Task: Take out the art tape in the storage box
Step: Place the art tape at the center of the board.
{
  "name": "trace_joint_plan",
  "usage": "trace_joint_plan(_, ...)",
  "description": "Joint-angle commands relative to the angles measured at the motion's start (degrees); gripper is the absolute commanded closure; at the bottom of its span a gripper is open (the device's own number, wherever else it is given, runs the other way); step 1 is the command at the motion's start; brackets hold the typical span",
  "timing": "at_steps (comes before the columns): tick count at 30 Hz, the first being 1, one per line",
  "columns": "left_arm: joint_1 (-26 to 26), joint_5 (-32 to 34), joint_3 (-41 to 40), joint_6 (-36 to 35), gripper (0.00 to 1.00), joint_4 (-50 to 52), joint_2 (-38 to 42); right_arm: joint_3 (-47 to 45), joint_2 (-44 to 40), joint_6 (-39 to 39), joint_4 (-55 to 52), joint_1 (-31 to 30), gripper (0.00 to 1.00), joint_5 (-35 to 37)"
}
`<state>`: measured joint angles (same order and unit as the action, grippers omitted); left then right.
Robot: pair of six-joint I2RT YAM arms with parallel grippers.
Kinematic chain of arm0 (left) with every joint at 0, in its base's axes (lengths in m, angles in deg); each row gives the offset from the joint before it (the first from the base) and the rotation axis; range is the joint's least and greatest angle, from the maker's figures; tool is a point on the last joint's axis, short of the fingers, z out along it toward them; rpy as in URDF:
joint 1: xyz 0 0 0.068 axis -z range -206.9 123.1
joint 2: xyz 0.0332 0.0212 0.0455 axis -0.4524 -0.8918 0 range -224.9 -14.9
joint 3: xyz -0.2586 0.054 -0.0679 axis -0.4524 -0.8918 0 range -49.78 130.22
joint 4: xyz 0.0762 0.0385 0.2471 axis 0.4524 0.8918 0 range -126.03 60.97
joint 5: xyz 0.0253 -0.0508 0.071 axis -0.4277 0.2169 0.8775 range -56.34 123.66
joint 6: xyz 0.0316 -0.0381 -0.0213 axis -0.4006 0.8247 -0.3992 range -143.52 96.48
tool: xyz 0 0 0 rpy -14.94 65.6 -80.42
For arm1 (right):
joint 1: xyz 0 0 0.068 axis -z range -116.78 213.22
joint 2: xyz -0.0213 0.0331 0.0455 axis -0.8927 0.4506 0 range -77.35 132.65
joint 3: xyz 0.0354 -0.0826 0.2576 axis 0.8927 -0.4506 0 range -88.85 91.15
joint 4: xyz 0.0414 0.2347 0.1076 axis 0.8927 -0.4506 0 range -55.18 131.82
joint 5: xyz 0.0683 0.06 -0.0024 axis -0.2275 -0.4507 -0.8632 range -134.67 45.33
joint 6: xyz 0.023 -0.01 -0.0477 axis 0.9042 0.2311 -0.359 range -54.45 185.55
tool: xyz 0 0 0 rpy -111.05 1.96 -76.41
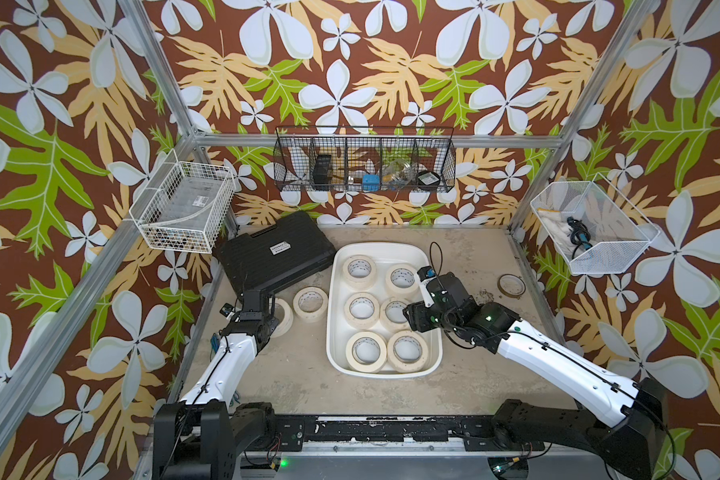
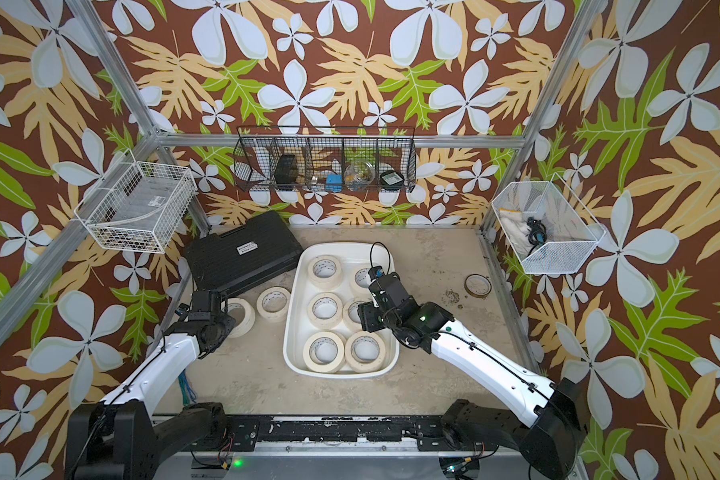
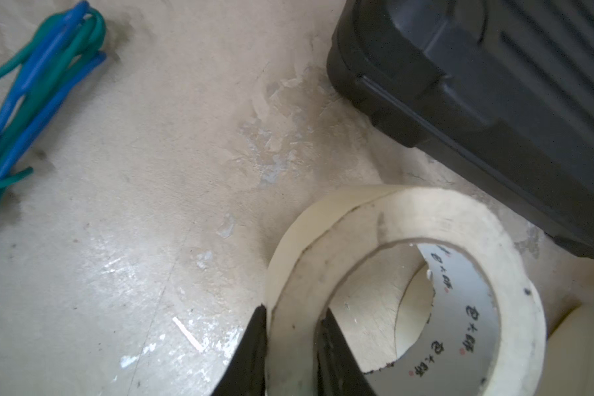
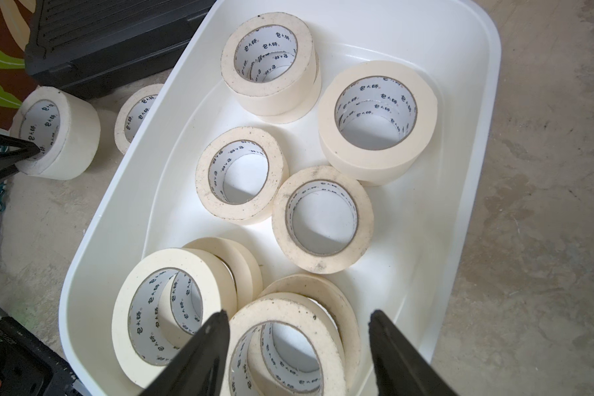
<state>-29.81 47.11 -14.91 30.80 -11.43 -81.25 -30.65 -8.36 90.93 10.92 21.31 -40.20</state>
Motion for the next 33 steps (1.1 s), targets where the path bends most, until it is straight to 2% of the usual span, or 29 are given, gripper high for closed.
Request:
trace_joint_plan(1,-0.2,0.5,0.6,0.5,1.00,-2.6,-1.6,-0.2,-0.7,0.7,0.4,0.0,0.32,-0.2)
trace_joint_plan(7,-0.4,3.0,0.6,0.2,1.00,-4.3,-4.3,-1.7,-2.3,0.9,0.6,0.1,0.32,-0.3)
trace_joint_plan(13,-1.1,1.6,1.6,-1.4,1.00,-6.2,-8.9,-1.9,-3.1,0.9,0.0,0.2,0.32,-0.6)
trace_joint_plan(21,-1.0,-0.7,1.7,-3.1,1.00,-8.0,-10.0,-2.5,-3.3,0.5,0.5,0.4,0.31,-1.5)
trace_joint_plan(28,-1.0,0.8,3.4,-1.8,0.88,-5.5,-12.1,-2.2,-3.2,0.3,0.5,0.5,0.31,-2.4)
trace_joint_plan(33,-1.0,0.9,4.1,-1.6,0.73,-4.7,-12.9,-2.0,-3.5,0.3,0.3,0.6,0.31,-2.6)
